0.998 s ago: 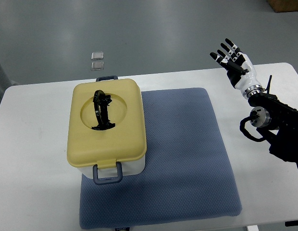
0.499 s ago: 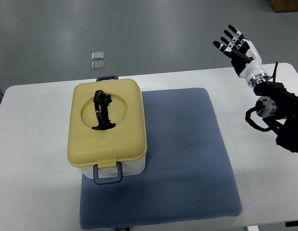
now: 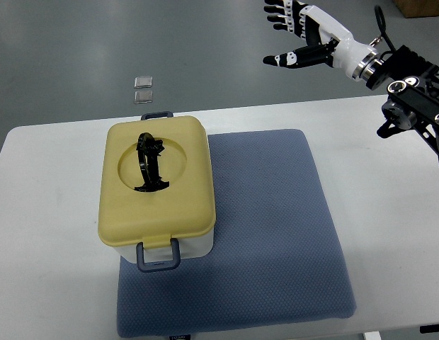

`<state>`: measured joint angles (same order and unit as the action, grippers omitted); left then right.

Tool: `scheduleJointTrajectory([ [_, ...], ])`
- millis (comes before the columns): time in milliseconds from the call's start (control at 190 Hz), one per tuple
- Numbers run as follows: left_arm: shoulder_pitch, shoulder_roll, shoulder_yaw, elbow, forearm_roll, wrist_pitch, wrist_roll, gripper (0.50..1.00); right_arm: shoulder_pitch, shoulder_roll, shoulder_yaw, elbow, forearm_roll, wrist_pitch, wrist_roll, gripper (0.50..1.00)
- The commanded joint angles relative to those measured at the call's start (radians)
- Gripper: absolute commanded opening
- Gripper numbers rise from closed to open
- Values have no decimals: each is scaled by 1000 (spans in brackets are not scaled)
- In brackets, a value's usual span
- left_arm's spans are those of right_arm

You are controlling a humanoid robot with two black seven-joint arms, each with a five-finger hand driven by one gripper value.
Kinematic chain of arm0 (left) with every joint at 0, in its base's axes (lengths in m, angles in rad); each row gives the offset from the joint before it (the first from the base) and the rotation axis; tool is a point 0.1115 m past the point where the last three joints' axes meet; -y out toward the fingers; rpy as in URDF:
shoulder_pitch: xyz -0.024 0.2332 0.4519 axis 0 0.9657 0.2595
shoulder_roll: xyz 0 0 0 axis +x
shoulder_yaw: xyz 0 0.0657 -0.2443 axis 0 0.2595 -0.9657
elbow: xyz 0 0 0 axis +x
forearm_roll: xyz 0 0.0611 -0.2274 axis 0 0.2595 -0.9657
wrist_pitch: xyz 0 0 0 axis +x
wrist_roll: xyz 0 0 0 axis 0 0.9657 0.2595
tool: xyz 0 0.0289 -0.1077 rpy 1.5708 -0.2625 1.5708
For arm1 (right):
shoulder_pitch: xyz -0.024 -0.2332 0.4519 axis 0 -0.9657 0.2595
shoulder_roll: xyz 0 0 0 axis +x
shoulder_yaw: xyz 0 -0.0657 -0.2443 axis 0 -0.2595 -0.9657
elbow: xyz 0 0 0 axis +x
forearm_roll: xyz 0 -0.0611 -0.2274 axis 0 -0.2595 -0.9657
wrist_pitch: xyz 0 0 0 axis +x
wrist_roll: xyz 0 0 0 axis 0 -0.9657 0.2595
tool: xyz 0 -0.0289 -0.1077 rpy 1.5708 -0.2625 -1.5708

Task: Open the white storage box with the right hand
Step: 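Swing the right hand over the yellow lid of the white box, then lower the right hand and grasp the black handle on the lid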

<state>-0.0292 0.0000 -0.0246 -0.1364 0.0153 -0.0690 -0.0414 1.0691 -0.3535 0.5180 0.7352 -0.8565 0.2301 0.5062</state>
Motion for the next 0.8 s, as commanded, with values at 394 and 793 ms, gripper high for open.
scheduleJointTrajectory([
  [394, 0, 0, 2, 0, 0, 0, 0, 1000, 262, 15, -119, 210, -532, 132, 9, 924],
  [793, 0, 0, 2, 0, 0, 0, 0, 1000, 410, 148, -280, 328, -585, 161, 11, 921],
])
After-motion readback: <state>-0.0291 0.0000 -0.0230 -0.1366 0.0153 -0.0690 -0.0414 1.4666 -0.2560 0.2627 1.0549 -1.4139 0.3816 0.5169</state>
